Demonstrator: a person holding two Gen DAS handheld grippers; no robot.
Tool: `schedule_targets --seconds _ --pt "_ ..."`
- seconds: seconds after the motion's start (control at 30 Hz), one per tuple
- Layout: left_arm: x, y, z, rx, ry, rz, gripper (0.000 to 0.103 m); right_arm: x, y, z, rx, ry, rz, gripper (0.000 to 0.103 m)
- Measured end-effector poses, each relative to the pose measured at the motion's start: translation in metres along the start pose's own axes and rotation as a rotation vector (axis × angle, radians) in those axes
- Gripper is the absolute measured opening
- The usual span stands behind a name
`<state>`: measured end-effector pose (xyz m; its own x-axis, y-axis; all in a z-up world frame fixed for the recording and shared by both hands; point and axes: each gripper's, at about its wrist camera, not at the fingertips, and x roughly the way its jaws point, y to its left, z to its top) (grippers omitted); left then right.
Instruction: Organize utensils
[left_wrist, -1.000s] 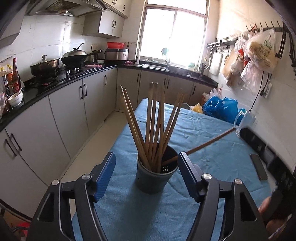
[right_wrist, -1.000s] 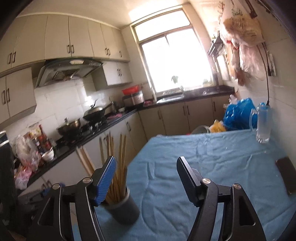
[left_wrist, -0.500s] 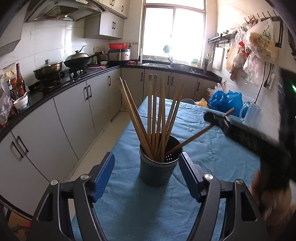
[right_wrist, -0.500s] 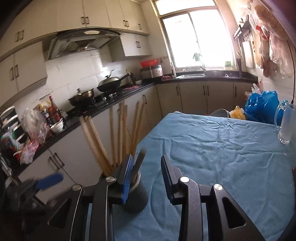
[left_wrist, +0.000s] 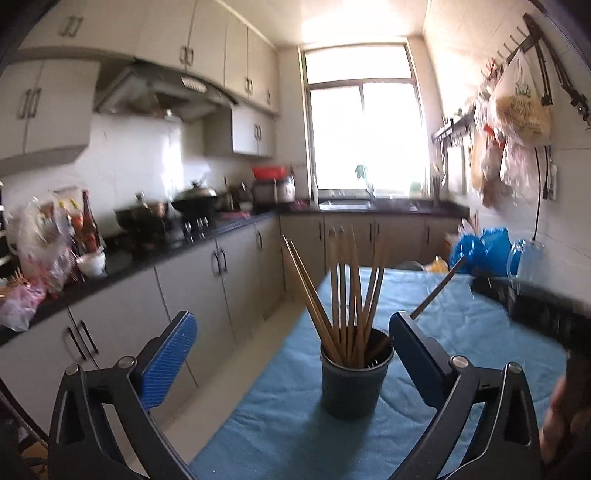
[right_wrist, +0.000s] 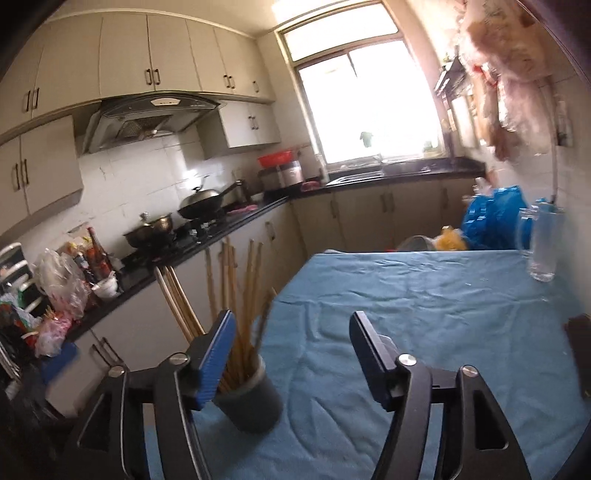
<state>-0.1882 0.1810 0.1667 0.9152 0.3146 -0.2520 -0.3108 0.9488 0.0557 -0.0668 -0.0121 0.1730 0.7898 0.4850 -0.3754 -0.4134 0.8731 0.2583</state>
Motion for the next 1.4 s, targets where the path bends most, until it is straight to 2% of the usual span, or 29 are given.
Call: schedule_targets --seconds 0.1,0.23,0.47,0.6,0.9,1.4 --pt "-0.008 0.0 -0.004 0.002 -0.016 -0.013 0.103 -0.011 -0.005 -0.021 0.022 0.01 -0.051 0.073" --pt "-0.007 -0.004 -0.014 0.02 0.039 -0.048 0.103 -0.016 -0.011 -0.04 0.047 0.034 -0.106 0.074" --pt "0.001 -0.005 -0.027 0.011 0.118 -0.04 0.103 -0.027 -0.008 -0.063 0.026 0.035 -0.186 0.076" --pt "0.002 -0.006 -0.032 0.011 0.148 -0.027 0.103 -0.035 0.0 -0.073 -0.028 0.011 -0.23 0.082" --pt "0.0 -0.007 -0.039 0.002 0.195 -0.023 0.103 -0.046 0.011 -0.078 -0.084 -0.004 -0.231 0.087" --pt "0.012 -0.006 -0.05 -0.003 0.268 -0.026 0.103 -0.04 0.01 -0.082 -0.086 0.024 -0.248 0.088"
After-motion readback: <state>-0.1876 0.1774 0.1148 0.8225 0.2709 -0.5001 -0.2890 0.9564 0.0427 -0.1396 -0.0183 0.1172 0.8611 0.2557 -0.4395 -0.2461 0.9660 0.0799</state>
